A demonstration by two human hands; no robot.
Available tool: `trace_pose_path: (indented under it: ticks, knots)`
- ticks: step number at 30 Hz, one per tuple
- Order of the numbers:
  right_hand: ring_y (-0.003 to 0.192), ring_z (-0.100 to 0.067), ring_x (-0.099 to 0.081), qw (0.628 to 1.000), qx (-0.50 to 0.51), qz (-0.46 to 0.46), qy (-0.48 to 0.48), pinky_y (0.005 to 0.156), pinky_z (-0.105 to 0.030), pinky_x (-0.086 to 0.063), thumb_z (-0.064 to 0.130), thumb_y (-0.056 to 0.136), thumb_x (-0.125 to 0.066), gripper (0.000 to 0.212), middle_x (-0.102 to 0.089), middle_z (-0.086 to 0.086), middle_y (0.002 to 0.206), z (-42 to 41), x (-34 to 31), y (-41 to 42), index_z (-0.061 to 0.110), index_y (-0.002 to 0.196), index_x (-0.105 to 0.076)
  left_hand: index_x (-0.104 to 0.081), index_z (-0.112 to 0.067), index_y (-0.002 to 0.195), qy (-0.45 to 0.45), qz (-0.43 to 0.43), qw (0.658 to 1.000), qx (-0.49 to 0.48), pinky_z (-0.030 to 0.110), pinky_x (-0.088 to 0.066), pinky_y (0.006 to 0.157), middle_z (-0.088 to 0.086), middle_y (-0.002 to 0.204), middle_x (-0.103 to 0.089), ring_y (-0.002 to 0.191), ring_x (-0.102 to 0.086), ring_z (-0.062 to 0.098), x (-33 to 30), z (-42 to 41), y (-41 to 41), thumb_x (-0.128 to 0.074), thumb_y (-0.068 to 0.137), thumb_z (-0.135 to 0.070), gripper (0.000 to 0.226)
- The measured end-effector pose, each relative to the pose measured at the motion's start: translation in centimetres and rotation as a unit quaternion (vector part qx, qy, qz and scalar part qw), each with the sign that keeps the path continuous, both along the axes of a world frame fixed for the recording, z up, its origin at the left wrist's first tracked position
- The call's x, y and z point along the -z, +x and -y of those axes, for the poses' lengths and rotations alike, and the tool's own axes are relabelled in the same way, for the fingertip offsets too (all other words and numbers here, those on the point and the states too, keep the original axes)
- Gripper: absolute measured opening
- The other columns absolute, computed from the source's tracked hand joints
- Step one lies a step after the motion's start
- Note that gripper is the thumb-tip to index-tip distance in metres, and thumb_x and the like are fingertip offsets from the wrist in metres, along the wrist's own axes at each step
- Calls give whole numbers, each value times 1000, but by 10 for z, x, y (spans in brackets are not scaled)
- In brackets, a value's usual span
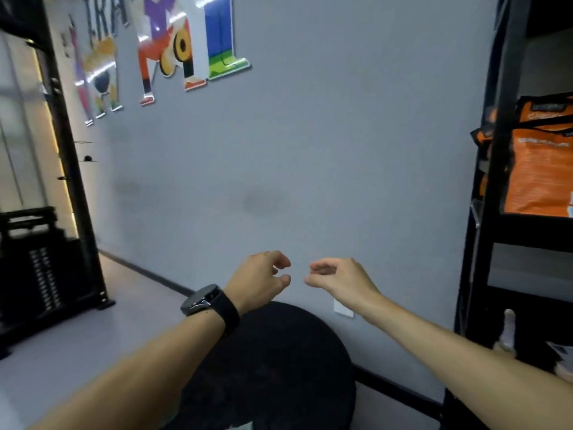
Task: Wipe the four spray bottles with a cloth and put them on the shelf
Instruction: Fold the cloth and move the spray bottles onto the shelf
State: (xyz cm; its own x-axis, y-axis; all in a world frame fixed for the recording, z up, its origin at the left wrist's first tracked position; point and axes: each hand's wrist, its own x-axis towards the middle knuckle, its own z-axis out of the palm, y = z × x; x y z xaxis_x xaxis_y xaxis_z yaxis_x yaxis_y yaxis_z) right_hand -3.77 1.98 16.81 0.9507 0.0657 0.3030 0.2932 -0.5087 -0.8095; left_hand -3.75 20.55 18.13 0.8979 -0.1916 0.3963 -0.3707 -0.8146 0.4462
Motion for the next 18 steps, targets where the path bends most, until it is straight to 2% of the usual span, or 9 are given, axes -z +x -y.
trace_pose_path:
  ticks: [5, 8, 10, 16, 18]
  knots:
    - [101, -8, -63, 998, -59, -3, -10, 72, -10, -43, 30, 80, -74, 41, -69, 3, 113, -59, 9, 14, 17, 119, -67, -63, -20, 121, 0, -2, 999, -48, 22, -48, 87, -5, 124, -65, 109, -62, 11, 7, -51, -3, -62, 93, -25, 29]
    - [101, -8, -63, 996, -86, -12, -15, 80, -17, -47, 31, 79, -75, 43, -69, 3, 114, -93, 18, 20, 17, 119, -67, -64, -19, 121, -1, -8, 997, -78, 22, -47, 88, -4, 123, -66, 108, -63, 12, 15, -82, -7, -63, 92, -24, 30]
    - [101, -9, -63, 994, -103, -19, -18, 81, -18, -45, 30, 79, -75, 43, -69, 3, 114, -113, 25, 23, 16, 119, -67, -64, -20, 121, -6, -12, 995, -99, 25, -50, 91, -4, 123, -67, 109, -63, 12, 22, -102, -10, -64, 91, -25, 30]
    - [94, -5, -63, 988, -142, -57, -25, 63, -9, -43, 32, 79, -76, 41, -69, 7, 111, -165, 55, 32, 19, 117, -67, -63, -16, 123, -17, -31, 989, -142, 23, -48, 90, -1, 124, -66, 111, -63, 14, 43, -155, -18, -64, 92, -24, 32]
    - [95, -3, -63, 986, -152, -69, -28, 65, -9, -43, 32, 78, -76, 42, -69, 8, 109, -181, 68, 37, 20, 117, -68, -63, -17, 123, -23, -44, 987, -155, 24, -49, 90, -1, 125, -65, 111, -62, 14, 54, -172, -18, -64, 92, -24, 32]
